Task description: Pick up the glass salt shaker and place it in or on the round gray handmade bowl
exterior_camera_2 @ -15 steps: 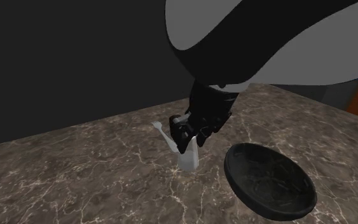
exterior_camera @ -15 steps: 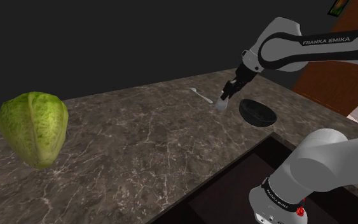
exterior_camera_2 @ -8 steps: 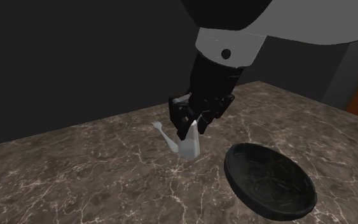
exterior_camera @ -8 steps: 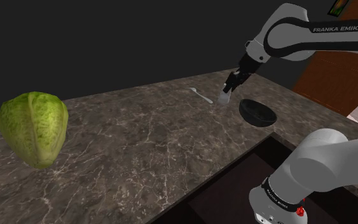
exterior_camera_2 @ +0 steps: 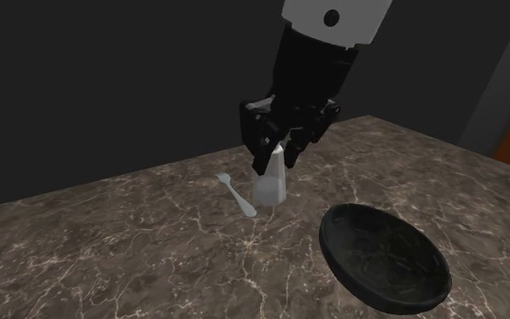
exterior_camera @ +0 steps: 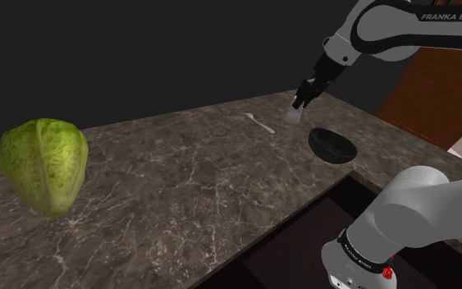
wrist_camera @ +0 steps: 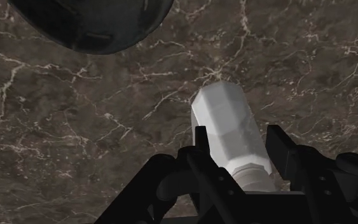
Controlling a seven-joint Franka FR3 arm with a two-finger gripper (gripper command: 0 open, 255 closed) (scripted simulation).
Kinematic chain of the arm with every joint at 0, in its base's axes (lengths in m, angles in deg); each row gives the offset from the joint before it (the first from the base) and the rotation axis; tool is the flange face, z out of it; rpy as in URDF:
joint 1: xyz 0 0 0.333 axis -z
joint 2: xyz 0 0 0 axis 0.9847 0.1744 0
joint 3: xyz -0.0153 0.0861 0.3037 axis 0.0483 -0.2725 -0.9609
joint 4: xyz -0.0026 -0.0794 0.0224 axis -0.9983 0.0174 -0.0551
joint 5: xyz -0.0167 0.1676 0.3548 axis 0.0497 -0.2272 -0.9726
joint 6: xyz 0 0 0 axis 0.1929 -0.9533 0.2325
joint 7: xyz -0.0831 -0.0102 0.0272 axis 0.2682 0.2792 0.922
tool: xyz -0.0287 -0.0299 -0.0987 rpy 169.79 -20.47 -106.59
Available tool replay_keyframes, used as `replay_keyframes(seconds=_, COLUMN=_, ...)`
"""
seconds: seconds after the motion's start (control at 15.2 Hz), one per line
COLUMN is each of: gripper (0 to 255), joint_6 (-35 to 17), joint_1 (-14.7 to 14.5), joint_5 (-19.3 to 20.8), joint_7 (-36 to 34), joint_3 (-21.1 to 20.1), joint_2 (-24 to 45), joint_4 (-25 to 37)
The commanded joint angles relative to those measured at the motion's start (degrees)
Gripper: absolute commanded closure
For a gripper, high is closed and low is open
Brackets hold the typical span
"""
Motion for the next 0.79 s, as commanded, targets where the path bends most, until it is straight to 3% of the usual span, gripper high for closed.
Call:
replay_keyframes(seconds=0.0, gripper=255, joint_6=1.52, joint_1=-0.10, joint_5=-0.09, joint_7=-0.30, joint_3=-0.24, joint_2=0.01, joint_4=1.53)
replay_keyframes(seconds=0.33, gripper=255, joint_6=5.07, joint_1=-0.26, joint_5=-0.21, joint_7=-0.73, joint_3=-0.52, joint_2=0.28, joint_4=5.38)
replay_keyframes(seconds=0.73, gripper=255, joint_6=11.56, joint_1=3.57, joint_5=3.51, joint_7=4.86, joint_3=4.37, joint_2=-8.39, joint_4=2.79)
